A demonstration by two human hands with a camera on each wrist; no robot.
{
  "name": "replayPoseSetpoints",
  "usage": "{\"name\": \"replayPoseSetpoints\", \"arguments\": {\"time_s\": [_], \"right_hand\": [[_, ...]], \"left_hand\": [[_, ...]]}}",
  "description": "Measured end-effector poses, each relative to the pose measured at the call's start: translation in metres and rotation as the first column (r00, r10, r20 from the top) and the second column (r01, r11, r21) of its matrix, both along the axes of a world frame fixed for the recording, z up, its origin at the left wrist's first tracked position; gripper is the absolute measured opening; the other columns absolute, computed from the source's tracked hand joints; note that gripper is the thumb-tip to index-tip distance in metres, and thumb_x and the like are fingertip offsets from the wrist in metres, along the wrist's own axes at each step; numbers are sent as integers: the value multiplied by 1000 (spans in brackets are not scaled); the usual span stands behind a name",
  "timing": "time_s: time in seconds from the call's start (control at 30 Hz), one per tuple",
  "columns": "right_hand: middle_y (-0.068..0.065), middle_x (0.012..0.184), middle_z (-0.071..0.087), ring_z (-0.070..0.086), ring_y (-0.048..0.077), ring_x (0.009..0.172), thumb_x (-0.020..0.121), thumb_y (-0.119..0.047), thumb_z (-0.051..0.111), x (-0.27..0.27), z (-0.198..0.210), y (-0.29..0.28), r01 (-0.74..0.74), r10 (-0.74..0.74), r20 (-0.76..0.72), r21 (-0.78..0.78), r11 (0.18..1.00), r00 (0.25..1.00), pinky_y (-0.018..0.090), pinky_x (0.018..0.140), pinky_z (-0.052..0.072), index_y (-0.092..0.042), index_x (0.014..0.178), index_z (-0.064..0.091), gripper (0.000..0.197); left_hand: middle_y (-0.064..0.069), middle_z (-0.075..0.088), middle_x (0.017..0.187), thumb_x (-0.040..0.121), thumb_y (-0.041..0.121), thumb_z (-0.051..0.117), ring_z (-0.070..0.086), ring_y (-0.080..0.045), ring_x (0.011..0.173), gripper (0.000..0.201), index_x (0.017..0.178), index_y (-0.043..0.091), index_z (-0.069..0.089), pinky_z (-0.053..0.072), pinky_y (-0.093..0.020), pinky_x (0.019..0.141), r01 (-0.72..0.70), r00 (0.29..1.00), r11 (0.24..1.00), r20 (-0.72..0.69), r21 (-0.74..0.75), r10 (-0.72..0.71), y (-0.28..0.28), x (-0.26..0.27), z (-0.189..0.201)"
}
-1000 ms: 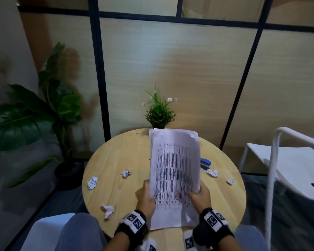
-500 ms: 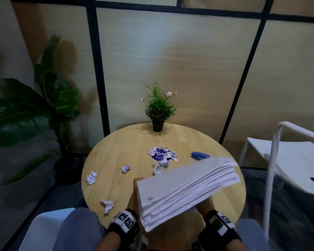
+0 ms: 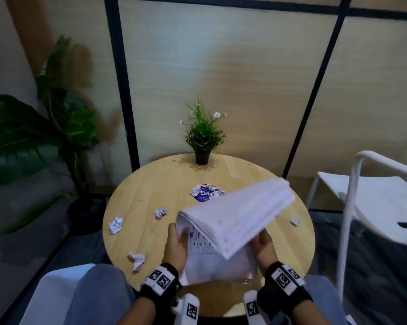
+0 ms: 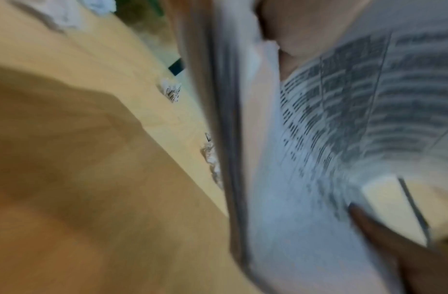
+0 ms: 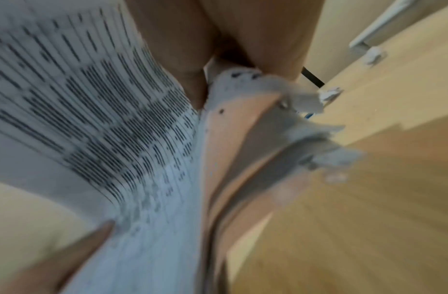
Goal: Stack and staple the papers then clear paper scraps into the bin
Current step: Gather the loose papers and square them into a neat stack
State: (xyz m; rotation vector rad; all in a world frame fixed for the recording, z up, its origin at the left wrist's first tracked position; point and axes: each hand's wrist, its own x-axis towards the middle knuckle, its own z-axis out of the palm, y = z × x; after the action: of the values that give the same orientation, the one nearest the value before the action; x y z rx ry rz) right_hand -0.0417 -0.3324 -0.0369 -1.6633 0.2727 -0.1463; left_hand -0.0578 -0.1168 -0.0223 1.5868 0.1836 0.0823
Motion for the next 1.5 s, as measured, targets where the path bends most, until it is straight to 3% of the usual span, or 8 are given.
{"name": "replayPoseSetpoints", "arguments": {"time_s": [0.1, 0.27, 0.37, 0.77, 0.97, 1.23, 1.4, 1.5], "right_hand": [[11, 95, 63, 61, 25, 85, 89, -8, 61, -4, -2, 7, 32, -31, -16, 28, 999, 999, 21, 64, 54, -3, 108, 52, 21], [7, 94, 61, 61, 26, 83, 85, -8, 63, -7, -33, 0, -130, 70, -258, -225, 966, 964, 27, 65, 47, -12, 104, 47, 25], [10, 88, 55, 46, 20, 54, 87, -9, 62, -10, -36, -1, -33, -8, -324, -123, 992, 946, 23, 48, 40, -8, 102, 45, 23], [13, 94, 66, 62, 12, 71, 73, 7, 74, -5, -11, 11, -108, 104, -141, -17, 994, 984, 10, 55, 50, -3, 98, 60, 30], [13, 102, 71, 67, 30, 95, 57, -11, 87, 2, 8, 13, -149, 149, -31, 7, 989, 988, 46, 89, 54, -5, 100, 65, 48], [7, 89, 67, 67, 6, 73, 67, 7, 78, -7, 4, 9, -73, 73, 22, 7, 997, 997, 33, 74, 57, -2, 93, 64, 30], [-3, 75, 71, 66, 26, 78, 66, 1, 81, -7, 3, 15, 3, -5, 47, 53, 999, 999, 31, 66, 54, -12, 77, 68, 22], [6, 84, 67, 62, 25, 83, 82, -13, 69, -15, -7, 9, -34, 62, -125, 212, 977, 990, 30, 72, 52, -9, 88, 62, 10]], "left_hand": [[-7, 60, 100, 59, 76, 60, 60, -24, 89, 78, 110, 21, 37, 50, -39, 82, 69, 988, 987, -146, 142, -49, 6, 12, -34], [-11, 46, 138, 89, 8, 56, 47, -26, 126, 60, 141, 10, 27, 36, -32, 105, 202, 964, 929, -231, 311, -132, 8, 5, -72], [-7, 52, 132, 92, 4, 49, 52, -25, 117, 41, 130, 12, 38, 41, -35, 103, 110, 978, 958, -202, 266, -57, 12, 7, -74], [-4, 54, 132, 85, -1, 60, 53, -17, 120, 57, 136, 11, 38, 39, -39, 108, 43, 997, 980, 50, 195, -53, 9, 16, -44], [4, 60, 117, 73, 5, 73, 58, -18, 110, 65, 127, 23, 42, 44, -37, 102, 96, 987, 990, 118, 106, -108, 9, 20, -19], [-7, 71, 102, 67, -3, 79, 68, -20, 94, 51, 113, 10, 62, 55, -34, 83, 116, 992, 993, 40, 38, -117, 9, 19, -20], [5, 71, 75, 69, -6, 77, 69, -2, 61, 26, 89, 8, 70, 52, -10, 54, 31, 1000, 998, 1, -60, -31, 1, 15, -21], [2, 70, 71, 64, -9, 79, 67, -16, 69, 26, 80, 7, 67, 50, -7, 51, 36, 996, 999, -87, 21, -34, 8, 13, -34]]}}
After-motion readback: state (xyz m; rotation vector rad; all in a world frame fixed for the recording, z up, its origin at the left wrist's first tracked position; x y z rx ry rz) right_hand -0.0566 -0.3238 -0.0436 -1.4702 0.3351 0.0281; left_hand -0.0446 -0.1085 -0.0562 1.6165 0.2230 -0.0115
